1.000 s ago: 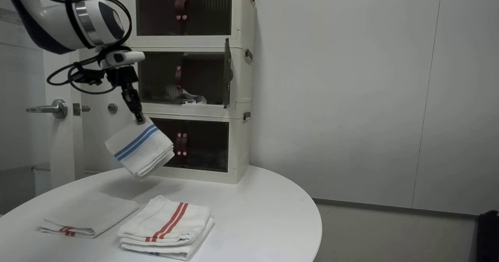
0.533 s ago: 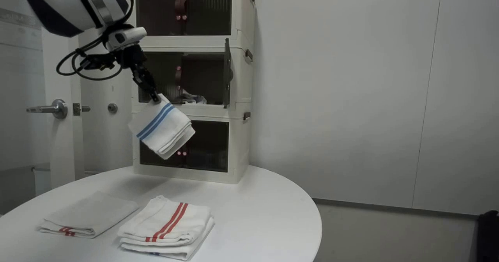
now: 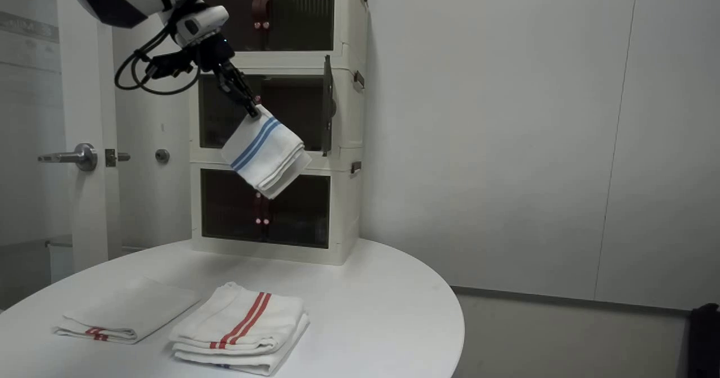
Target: Pick up the white and blue towel from the table and put it in the open cabinet
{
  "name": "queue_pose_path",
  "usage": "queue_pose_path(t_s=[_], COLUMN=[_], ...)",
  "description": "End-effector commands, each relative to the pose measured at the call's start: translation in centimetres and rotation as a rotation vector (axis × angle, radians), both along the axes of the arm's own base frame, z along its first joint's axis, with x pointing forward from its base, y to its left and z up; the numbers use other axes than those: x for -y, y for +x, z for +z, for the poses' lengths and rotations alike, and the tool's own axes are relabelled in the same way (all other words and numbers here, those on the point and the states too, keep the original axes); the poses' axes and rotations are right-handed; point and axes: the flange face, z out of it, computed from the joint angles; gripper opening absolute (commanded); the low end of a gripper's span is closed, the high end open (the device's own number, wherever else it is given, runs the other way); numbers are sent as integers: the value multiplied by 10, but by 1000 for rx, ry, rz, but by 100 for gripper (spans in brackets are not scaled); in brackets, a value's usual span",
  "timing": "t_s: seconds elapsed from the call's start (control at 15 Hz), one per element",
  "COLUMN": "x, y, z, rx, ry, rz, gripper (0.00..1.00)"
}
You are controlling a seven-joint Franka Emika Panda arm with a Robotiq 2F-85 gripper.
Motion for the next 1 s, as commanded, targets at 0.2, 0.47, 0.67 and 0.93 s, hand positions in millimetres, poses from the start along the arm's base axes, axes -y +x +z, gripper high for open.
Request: queue_pose_path(t_s=[0.2, 0.47, 0.67, 0.93], x=[6, 10, 15, 16], y=[20, 42, 58, 86], z=[52, 69, 68, 60], rx=[129, 201, 225, 230], ry=[-37, -66, -77, -87], rz=[-22, -45, -60, -52], gripper=[10, 10, 10, 9])
